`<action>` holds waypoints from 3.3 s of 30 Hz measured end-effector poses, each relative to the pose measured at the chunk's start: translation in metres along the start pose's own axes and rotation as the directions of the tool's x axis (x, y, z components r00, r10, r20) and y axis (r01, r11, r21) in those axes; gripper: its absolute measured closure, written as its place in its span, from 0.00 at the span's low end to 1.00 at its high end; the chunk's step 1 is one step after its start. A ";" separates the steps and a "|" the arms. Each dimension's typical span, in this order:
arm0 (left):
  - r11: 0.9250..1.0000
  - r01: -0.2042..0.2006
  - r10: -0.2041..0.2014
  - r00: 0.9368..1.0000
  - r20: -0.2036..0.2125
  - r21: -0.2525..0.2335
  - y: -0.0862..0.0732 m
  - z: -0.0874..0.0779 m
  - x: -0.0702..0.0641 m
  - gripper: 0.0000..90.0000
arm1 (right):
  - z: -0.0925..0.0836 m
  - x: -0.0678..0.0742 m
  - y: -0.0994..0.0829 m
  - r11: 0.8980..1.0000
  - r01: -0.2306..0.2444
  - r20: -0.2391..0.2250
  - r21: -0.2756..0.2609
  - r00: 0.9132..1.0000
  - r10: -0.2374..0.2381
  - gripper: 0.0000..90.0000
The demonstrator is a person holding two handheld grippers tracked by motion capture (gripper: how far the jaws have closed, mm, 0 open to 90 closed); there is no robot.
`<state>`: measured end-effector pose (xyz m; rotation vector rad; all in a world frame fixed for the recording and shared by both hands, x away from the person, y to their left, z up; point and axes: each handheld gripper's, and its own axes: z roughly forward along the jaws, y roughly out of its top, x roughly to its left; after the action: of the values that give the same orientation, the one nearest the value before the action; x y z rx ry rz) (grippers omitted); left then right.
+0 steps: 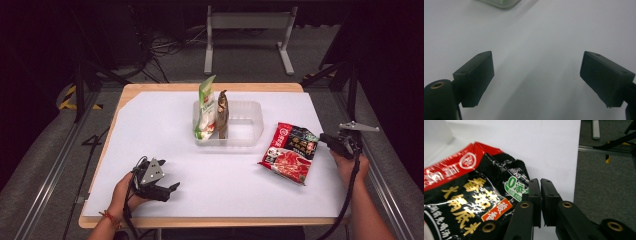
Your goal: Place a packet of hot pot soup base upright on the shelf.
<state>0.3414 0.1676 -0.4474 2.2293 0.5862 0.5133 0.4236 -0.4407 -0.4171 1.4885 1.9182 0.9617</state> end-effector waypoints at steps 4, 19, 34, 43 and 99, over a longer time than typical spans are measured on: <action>1.000 -0.003 0.003 1.000 0.007 0.002 0.000 0.001 -0.001 0.14 | 0.004 0.003 0.002 1.000 0.014 0.020 0.004 1.000 -0.014 1.00; 1.000 0.006 -0.006 0.999 0.045 -0.003 0.002 0.004 -0.002 0.19 | 0.019 0.024 0.006 0.987 0.156 -0.031 0.036 0.987 -0.155 1.00; 1.000 0.004 -0.004 0.998 0.056 -0.010 0.003 0.003 -0.004 0.18 | 0.014 0.056 0.002 0.934 0.355 -0.227 0.029 0.913 -0.340 1.00; 1.000 -0.003 0.004 0.998 0.066 -0.007 0.005 0.004 -0.006 0.18 | 0.000 0.063 -0.005 0.905 0.425 -0.303 0.020 0.865 -0.400 1.00; 1.000 -0.023 0.023 0.996 0.084 0.001 0.006 0.009 -0.007 0.17 | 0.036 0.052 0.001 0.986 -0.100 -0.541 0.136 0.826 0.159 0.96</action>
<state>0.3416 0.1553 -0.4497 2.2499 0.5183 0.4280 0.4382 -0.3821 -0.4370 1.5267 2.3085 1.5098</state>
